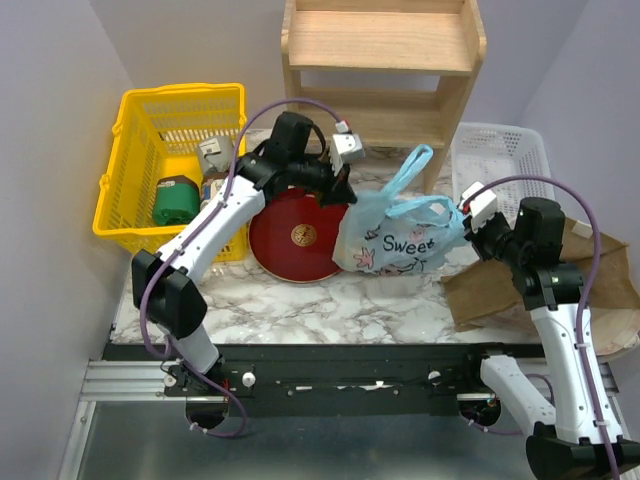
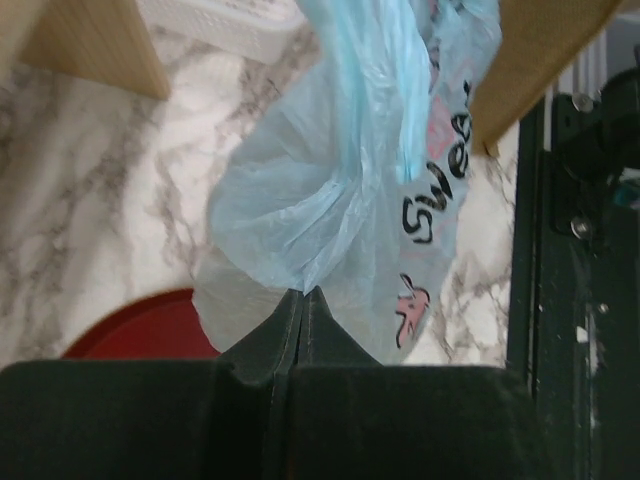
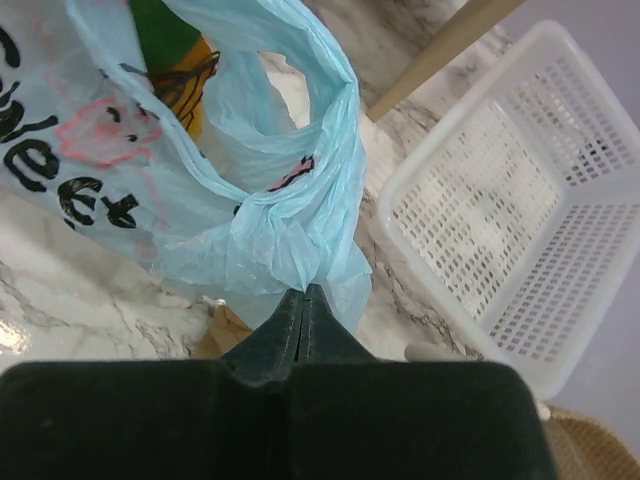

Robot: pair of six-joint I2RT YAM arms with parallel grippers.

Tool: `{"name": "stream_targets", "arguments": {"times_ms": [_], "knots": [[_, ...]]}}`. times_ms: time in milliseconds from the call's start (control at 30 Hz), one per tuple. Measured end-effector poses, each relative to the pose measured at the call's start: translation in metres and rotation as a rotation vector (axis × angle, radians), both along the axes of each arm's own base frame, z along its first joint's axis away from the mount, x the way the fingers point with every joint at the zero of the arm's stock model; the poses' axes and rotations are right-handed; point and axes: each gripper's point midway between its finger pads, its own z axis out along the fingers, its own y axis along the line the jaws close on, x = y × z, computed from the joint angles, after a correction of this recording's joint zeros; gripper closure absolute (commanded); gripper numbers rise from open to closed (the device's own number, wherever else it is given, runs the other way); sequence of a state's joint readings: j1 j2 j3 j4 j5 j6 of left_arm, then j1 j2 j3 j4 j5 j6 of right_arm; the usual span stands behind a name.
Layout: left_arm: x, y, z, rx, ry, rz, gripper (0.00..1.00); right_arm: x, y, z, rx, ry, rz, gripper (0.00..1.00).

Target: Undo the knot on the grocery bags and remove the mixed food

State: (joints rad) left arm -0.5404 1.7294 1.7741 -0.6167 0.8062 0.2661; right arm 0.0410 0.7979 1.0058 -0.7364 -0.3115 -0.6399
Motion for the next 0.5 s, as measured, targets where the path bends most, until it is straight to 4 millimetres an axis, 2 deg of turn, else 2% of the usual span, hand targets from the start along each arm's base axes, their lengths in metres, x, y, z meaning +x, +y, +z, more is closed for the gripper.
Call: {"name": "stream_targets", "arguments": {"times_ms": [100, 133, 167, 200, 267, 300, 367, 433, 500], "knots": [[-0.03, 0.008, -0.035, 0.052, 0.072, -0.024, 1.0, -0.006, -0.005, -0.012, -0.03, 0.0, -0.009, 0.97], [-0.038, 0.01, -0.053, 0.076, 0.109, -0.033, 0.89, -0.009, -0.006, -0.017, -0.039, 0.004, -0.01, 0.88], [-0.046, 0.013, -0.071, 0.106, 0.152, -0.037, 0.73, -0.012, -0.008, -0.022, -0.048, 0.01, -0.011, 0.72], [-0.052, 0.017, -0.086, 0.135, 0.186, -0.036, 0.52, -0.015, -0.009, -0.025, -0.053, 0.013, -0.013, 0.45], [-0.058, 0.024, -0.105, 0.181, 0.229, -0.023, 0.39, -0.02, -0.008, -0.029, -0.051, 0.027, -0.012, 0.32], [-0.059, 0.027, -0.107, 0.194, 0.237, -0.015, 0.3, -0.021, -0.008, -0.029, -0.045, 0.033, -0.015, 0.25], [-0.055, 0.027, -0.101, 0.191, 0.223, 0.002, 0.22, -0.025, -0.003, -0.022, -0.017, 0.057, -0.005, 0.19], [-0.05, 0.024, -0.081, 0.161, 0.18, 0.013, 0.17, -0.024, 0.004, -0.005, 0.025, 0.051, 0.014, 0.13], [-0.045, 0.018, -0.049, 0.106, 0.105, 0.013, 0.15, -0.021, 0.015, 0.012, 0.072, 0.044, 0.052, 0.11]]}}
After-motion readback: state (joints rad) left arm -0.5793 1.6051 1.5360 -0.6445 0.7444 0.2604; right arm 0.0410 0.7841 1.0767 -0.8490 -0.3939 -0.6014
